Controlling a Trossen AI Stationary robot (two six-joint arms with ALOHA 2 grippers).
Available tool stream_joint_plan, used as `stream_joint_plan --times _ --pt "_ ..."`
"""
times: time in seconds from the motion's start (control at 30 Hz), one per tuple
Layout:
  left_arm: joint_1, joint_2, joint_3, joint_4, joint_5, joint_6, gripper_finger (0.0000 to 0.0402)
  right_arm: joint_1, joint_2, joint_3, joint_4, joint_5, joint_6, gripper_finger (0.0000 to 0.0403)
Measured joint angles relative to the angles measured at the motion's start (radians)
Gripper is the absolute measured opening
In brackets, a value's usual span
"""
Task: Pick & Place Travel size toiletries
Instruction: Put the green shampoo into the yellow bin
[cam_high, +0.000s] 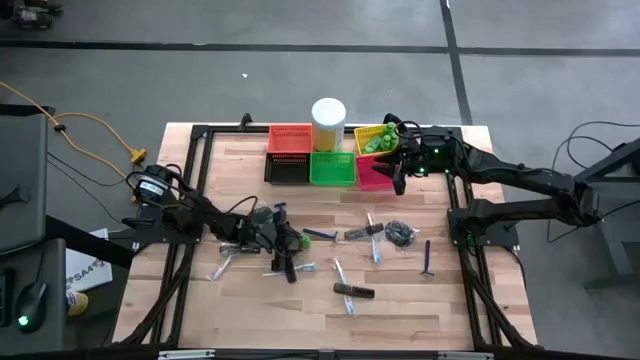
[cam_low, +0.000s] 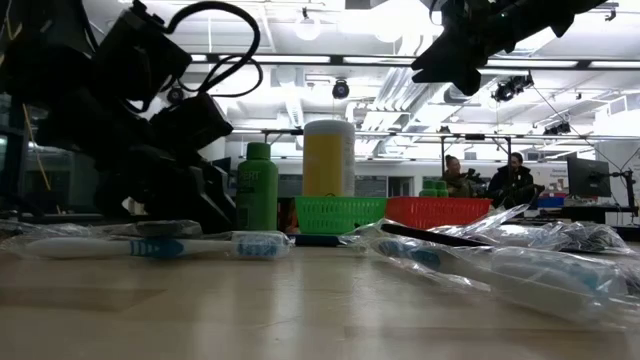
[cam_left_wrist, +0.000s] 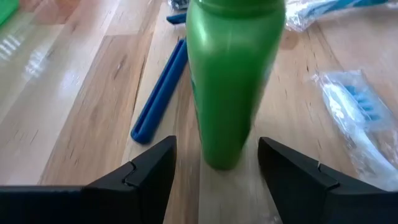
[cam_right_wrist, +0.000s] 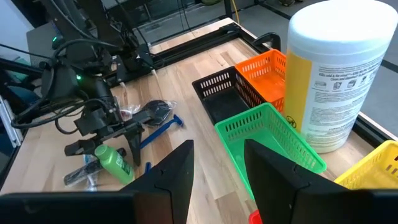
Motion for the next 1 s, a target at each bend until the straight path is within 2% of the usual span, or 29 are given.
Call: stream_joint_plan --times 0.13,0.33,0.5,0.7,1.0 --pt "0.028 0.016 0.0 0.068 0.005 0.005 0.0225 0.0 0.0 0.0 0.0 0.011 0.008 0.0135" --pt "0.045 0.017 0.0 0.077 0.04 0.03 0.0224 0.0 0.0 0.0 0.0 0.016 0.015 0.0135" --pt "0.044 0.017 0.0 0.081 0.087 0.049 0.0204 0.0 0.0 0.0 0.0 0.018 0.015 0.0135" --pt "0.044 0.017 0.002 0.113 0.047 0.048 0.0174 0.0 0.0 0.0 0.001 0.018 0.022 0.0135" --pt "0.044 0.017 0.001 0.12 0.046 0.037 0.0171 0.0 0.0 0.0 0.0 0.018 0.023 0.0135"
